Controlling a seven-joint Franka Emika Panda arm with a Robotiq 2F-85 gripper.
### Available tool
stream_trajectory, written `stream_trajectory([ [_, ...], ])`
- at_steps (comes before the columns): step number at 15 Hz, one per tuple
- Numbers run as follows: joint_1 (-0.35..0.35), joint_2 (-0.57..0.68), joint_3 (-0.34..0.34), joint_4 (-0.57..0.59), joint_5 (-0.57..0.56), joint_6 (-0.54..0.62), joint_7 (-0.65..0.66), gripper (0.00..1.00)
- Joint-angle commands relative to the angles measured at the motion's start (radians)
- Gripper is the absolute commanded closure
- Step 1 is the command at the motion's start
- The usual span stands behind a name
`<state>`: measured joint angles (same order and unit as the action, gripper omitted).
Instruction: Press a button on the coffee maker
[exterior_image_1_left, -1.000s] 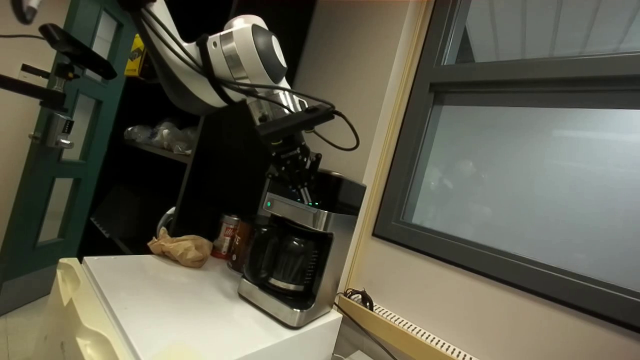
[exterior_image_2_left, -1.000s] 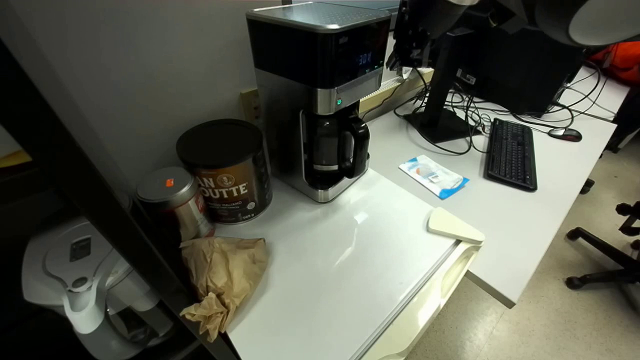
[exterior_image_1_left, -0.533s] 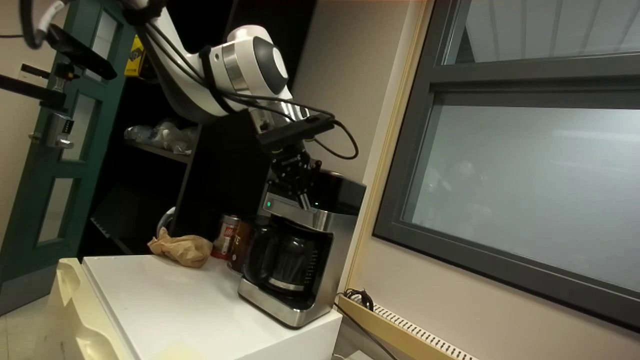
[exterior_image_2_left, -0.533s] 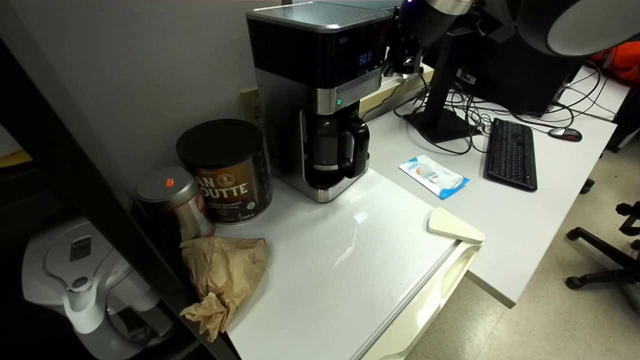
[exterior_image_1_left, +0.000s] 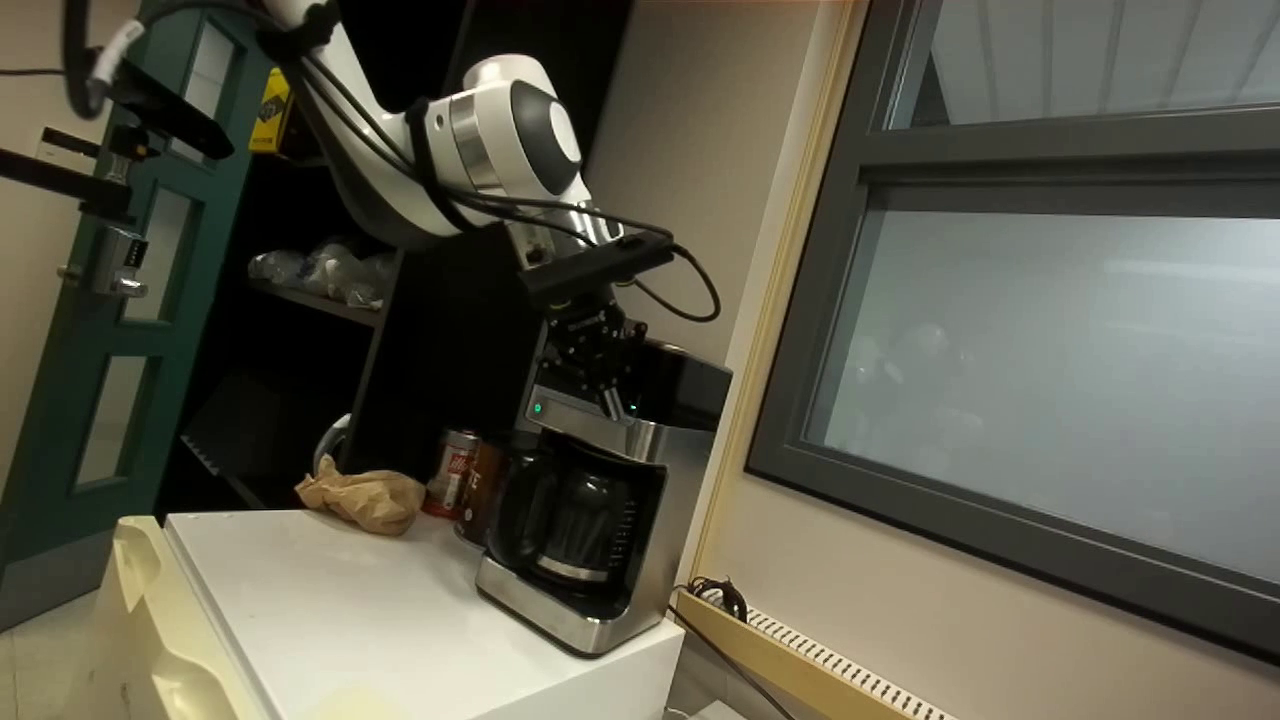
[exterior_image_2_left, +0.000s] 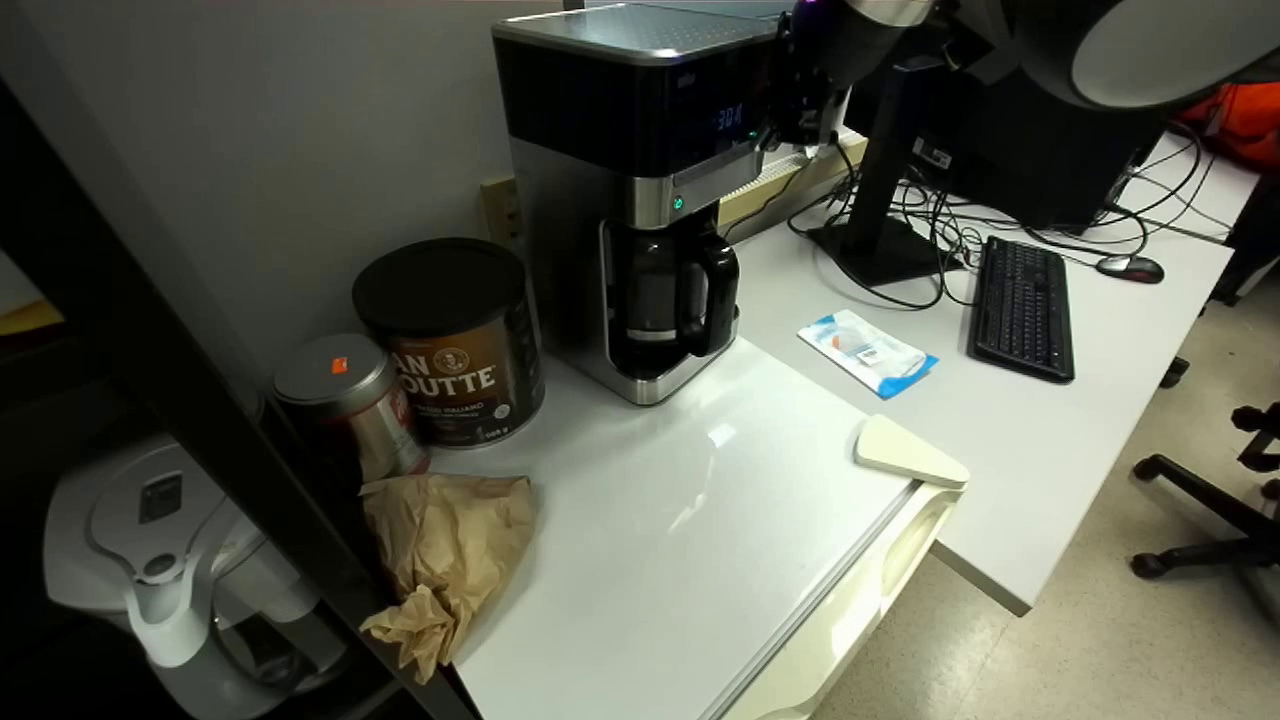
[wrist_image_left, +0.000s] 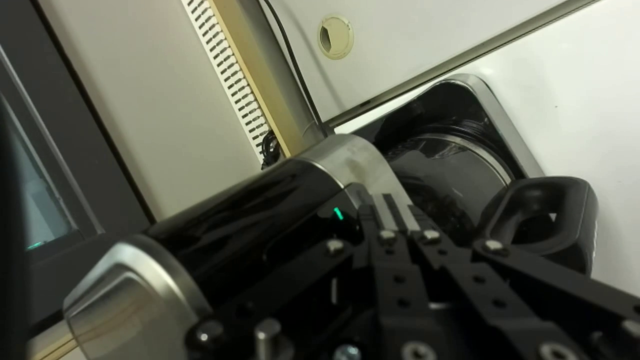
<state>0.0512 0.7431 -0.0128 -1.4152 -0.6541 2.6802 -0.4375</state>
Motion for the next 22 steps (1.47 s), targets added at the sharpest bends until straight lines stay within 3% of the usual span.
stream_trajectory([
  [1, -0.003, 0.034, 0.011, 0.058, 0.03, -0.002, -0.044, 1.0],
  [22, 0.009, 0.083, 0.022, 0.134, 0.067, -0.082, -0.105, 1.0],
])
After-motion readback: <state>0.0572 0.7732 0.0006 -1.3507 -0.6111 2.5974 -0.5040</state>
